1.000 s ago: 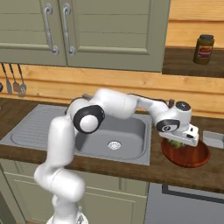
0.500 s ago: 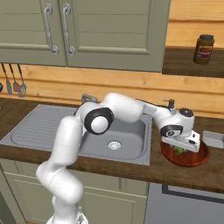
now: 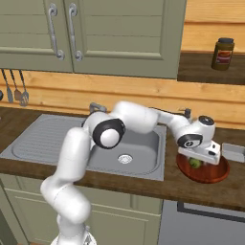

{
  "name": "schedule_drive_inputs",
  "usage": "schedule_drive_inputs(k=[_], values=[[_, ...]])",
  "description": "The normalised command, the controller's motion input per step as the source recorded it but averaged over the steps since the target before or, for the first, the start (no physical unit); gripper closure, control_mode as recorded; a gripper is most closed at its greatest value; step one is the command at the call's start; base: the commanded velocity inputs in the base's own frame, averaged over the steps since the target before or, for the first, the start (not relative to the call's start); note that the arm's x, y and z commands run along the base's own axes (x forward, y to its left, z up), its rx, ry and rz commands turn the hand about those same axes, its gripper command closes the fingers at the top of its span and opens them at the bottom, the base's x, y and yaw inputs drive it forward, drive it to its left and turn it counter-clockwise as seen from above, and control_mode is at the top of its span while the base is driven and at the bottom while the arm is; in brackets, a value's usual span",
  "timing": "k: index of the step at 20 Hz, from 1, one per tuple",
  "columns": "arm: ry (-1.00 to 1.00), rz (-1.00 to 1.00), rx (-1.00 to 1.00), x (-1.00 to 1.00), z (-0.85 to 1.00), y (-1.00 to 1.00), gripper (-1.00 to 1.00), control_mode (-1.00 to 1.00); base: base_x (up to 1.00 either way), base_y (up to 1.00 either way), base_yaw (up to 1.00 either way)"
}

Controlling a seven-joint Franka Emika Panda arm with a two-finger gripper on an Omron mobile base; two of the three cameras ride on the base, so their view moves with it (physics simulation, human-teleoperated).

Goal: Pick the lime from the sink and place it in the bowl. Then pick the bowl and place it in the microwave. Then close the microwave door and press the start button.

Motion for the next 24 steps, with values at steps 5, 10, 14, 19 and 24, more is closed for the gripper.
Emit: schedule_drive_inputs(k=[5, 10, 14, 19, 24], values=[[-0.01, 0.0, -0.11, -0.25, 0.57, 0.3, -1.0, -1.0, 0.0, 0.0, 0.0], [0.05, 0.0, -0.14, -0.05, 0.36, 0.7, -1.0, -1.0, 0.0, 0.0, 0.0], [0.07, 0.02, -0.02, 0.0, 0.1, 0.53, -1.0, -1.0, 0.0, 0.0, 0.0], [0.09, 0.0, -0.11, 0.1, -0.16, 0.28, -1.0, -1.0, 0.0, 0.0, 0.0], [0.1, 0.0, -0.06, 0.31, -0.24, 0.04, -1.0, -1.0, 0.0, 0.0, 0.0]])
